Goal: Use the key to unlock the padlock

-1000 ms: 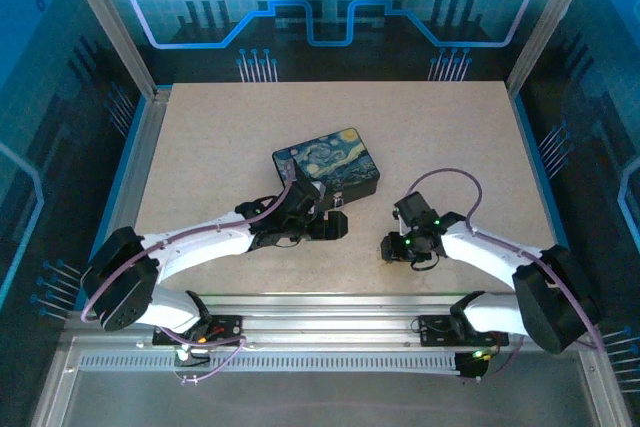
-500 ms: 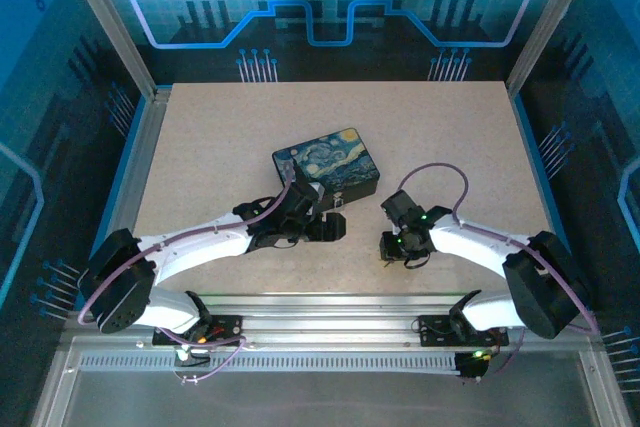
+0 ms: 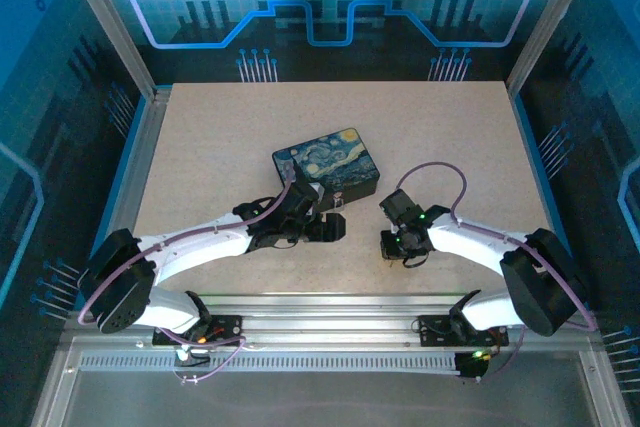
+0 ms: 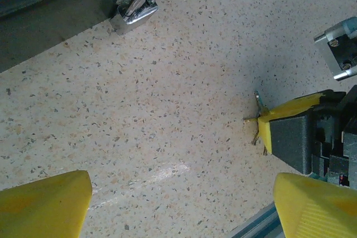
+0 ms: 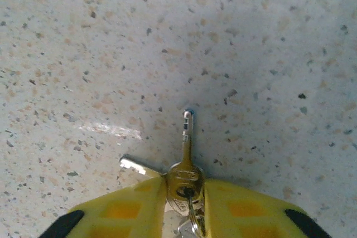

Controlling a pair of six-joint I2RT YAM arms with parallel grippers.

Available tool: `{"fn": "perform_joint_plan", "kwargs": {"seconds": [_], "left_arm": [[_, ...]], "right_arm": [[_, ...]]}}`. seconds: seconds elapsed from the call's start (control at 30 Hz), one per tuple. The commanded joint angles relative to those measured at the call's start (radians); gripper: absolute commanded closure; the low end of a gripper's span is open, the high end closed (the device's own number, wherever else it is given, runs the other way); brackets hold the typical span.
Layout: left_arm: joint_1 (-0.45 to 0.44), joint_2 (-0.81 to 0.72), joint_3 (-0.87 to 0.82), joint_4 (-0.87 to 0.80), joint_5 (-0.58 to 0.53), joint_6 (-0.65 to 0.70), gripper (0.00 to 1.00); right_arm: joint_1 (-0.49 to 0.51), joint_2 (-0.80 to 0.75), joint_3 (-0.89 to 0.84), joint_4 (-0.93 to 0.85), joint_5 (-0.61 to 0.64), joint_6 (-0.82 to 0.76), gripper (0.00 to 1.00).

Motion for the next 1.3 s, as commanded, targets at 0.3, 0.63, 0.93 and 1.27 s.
{"fn": "perform_joint_plan", "kwargs": {"seconds": [0.3, 0.63, 0.93, 1.27], "left_arm": [[0.007, 0.007, -0.016, -0.010, 0.020, 0.030, 0.14], [0.037, -0.016, -0.028, 0.057, 0.134, 0.033, 0.13], [0.063, 0.008, -0.051, 0.262, 0.343, 0.038, 0.35], [0.064, 0.073, -0.045, 0.308, 0.410, 0.089, 0.50]], "right_arm": [[0.025, -0.083, -0.078, 0.226, -0.071, -0.069, 0.89], [0.024, -0.280, -0.131, 0.305, -0.229, -0.215, 0.98], [0.019, -0.303, -0.103, 0.293, -0.351, -0.271, 1.00], [0.012, -0.299, -0.076, 0.285, -0.472, -0.287, 0.99]]}}
